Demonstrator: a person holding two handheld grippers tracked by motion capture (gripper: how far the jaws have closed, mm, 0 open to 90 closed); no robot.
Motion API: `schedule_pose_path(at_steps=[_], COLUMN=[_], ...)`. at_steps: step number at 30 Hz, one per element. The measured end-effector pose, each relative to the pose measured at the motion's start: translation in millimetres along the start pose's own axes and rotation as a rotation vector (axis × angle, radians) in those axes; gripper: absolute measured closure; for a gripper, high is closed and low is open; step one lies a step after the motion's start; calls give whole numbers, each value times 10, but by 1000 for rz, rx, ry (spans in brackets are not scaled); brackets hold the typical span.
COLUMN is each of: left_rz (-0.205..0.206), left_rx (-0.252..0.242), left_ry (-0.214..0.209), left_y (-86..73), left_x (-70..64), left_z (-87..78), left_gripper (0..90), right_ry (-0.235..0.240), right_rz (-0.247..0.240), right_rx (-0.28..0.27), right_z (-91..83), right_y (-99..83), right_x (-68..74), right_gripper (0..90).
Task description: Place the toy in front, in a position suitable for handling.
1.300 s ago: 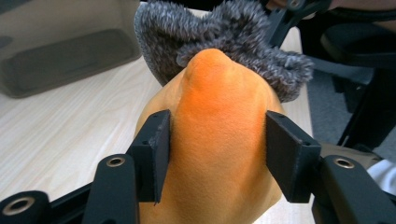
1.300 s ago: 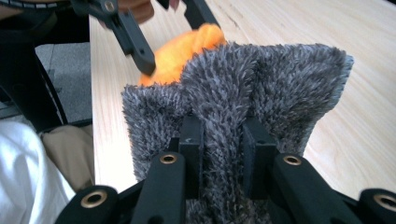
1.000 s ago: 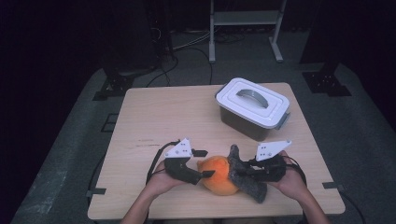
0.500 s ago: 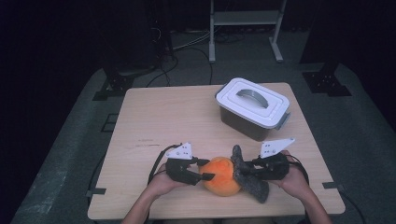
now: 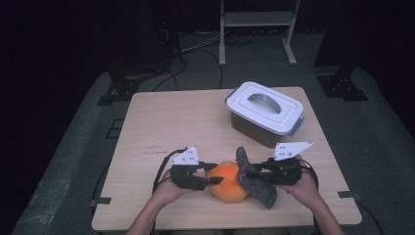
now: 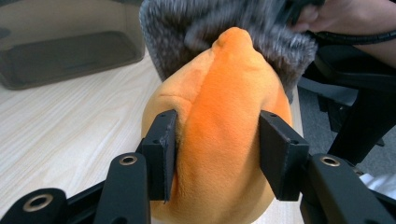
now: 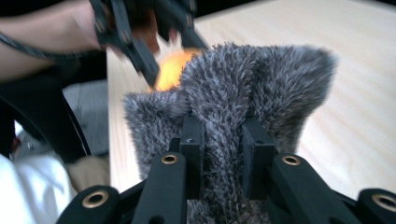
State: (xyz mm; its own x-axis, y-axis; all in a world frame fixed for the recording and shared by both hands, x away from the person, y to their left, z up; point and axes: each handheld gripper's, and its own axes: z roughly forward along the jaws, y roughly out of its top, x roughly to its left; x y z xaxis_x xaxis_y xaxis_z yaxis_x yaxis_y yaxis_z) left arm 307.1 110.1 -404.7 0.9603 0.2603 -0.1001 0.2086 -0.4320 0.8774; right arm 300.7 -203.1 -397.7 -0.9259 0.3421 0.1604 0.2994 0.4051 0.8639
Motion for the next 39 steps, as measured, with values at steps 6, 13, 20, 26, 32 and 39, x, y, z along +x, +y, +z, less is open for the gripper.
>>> schedule_pose_path(at_steps=[6, 13, 20, 26, 32, 39], left_rz=[-1, 14, 22, -38, -31, 29], left_rx=[-19, -37, -26, -19, -32, -15], left_ry=[8, 23, 27, 10, 18, 70], left_y=[22, 85, 69, 12, 24, 159], left_x=[-8, -44, -43, 47, 27, -88], left_z=[-29, -69, -49, -30, -40, -62], left_gripper=[512, 514, 396, 236, 446, 494], right_ry=[-32, -16, -7, -12, -34, -44], right_rz=[35, -13, 9, 24, 25, 3], right_rx=[63, -64, -5, 40, 44, -103], right_z=[1, -55, 80, 105, 78, -92], right_y=[-129, 86, -43, -119, -109, 80], right_x=[-119, 54, 10, -38, -65, 38], right_gripper=[731, 732, 729, 729, 728, 730])
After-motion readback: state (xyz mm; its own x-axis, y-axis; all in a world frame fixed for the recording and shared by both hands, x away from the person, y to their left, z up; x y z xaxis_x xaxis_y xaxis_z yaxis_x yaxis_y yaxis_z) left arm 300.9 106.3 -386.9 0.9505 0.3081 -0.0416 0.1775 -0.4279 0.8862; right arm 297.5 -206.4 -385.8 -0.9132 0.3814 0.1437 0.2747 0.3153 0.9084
